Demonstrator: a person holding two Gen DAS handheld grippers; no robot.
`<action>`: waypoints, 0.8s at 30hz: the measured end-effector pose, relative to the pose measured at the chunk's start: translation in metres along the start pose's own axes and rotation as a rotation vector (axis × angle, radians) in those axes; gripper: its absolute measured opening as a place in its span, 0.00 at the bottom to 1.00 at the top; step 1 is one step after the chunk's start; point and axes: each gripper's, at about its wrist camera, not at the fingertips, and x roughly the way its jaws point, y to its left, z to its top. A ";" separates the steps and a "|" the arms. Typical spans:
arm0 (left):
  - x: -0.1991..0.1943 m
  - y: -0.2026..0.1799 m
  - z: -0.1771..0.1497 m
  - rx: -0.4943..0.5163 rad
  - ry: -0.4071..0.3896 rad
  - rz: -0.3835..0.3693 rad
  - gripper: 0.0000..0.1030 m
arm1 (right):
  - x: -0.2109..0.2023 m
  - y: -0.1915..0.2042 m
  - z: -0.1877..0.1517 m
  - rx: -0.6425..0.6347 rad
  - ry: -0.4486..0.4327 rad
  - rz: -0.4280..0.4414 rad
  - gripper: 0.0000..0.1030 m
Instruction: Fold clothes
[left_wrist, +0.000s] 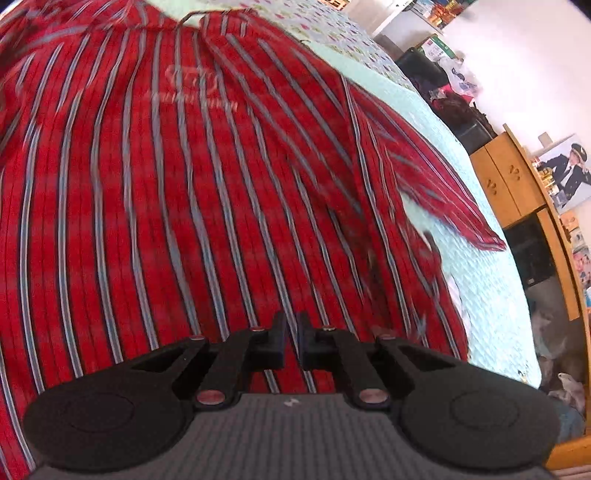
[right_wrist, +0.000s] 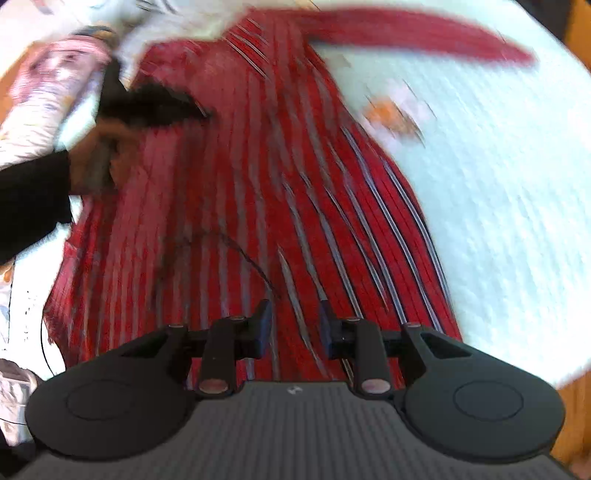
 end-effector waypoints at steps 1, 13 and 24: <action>-0.001 0.000 -0.006 -0.001 0.000 -0.001 0.05 | 0.003 0.007 0.007 -0.030 -0.036 -0.001 0.28; -0.031 0.000 -0.042 0.152 -0.102 -0.086 0.06 | 0.151 0.075 0.071 -0.386 -0.244 -0.212 0.32; -0.078 0.008 -0.079 0.126 -0.235 -0.153 0.17 | 0.201 0.100 0.079 -0.949 -0.379 -0.402 0.30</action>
